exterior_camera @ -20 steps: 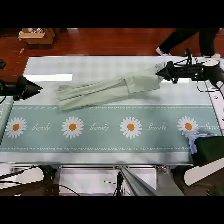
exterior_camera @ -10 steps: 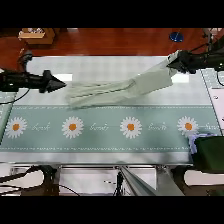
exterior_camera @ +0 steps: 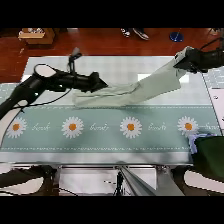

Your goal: Fold the shirts.

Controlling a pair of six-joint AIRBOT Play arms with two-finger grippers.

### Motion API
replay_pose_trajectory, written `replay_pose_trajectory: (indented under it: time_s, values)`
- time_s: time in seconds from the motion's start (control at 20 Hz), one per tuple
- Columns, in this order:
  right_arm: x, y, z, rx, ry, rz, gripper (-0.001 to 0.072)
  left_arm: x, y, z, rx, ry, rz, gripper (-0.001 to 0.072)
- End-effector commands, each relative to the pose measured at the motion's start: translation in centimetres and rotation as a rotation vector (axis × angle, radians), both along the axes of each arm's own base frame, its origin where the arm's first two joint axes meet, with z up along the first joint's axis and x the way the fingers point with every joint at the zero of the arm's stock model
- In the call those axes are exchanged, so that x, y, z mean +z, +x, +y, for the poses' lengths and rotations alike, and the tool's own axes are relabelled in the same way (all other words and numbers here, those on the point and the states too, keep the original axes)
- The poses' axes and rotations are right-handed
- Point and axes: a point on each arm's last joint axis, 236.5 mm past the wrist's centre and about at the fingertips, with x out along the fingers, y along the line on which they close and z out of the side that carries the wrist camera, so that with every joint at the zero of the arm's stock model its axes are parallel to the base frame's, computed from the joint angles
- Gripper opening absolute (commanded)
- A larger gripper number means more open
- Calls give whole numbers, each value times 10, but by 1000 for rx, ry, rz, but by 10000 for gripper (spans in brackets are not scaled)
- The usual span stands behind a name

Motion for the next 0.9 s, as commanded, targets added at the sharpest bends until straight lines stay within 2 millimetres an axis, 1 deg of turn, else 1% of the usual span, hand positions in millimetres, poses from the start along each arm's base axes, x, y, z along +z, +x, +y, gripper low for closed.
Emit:
replay_pose_trajectory:
  time_s: [0.0,0.1,0.25,0.4,0.5,0.65,0.75,0.85]
  values:
    - [18,-19,4,17,-11,-5,21,-14,-15,-52,0,-29,35,36]
    - [31,-29,7,26,-15,-21,21,-30,-26,-71,-16,-35,79,37]
    - [51,-47,12,28,-18,-40,22,-50,-31,-88,-16,-31,115,36]
    - [70,-59,15,10,-16,-66,21,-61,-37,-106,-29,-43,138,36]
    - [78,-65,17,-4,-12,-74,21,-65,-41,-119,-52,-41,139,36]
    - [83,-73,19,-9,-7,-67,22,-68,-41,-140,-72,-52,138,36]
    - [83,-78,20,-8,-3,-50,21,-68,-41,-155,-92,-65,137,36]
    - [80,-79,18,-11,-13,-40,22,-72,-47,-172,-119,-67,134,36]
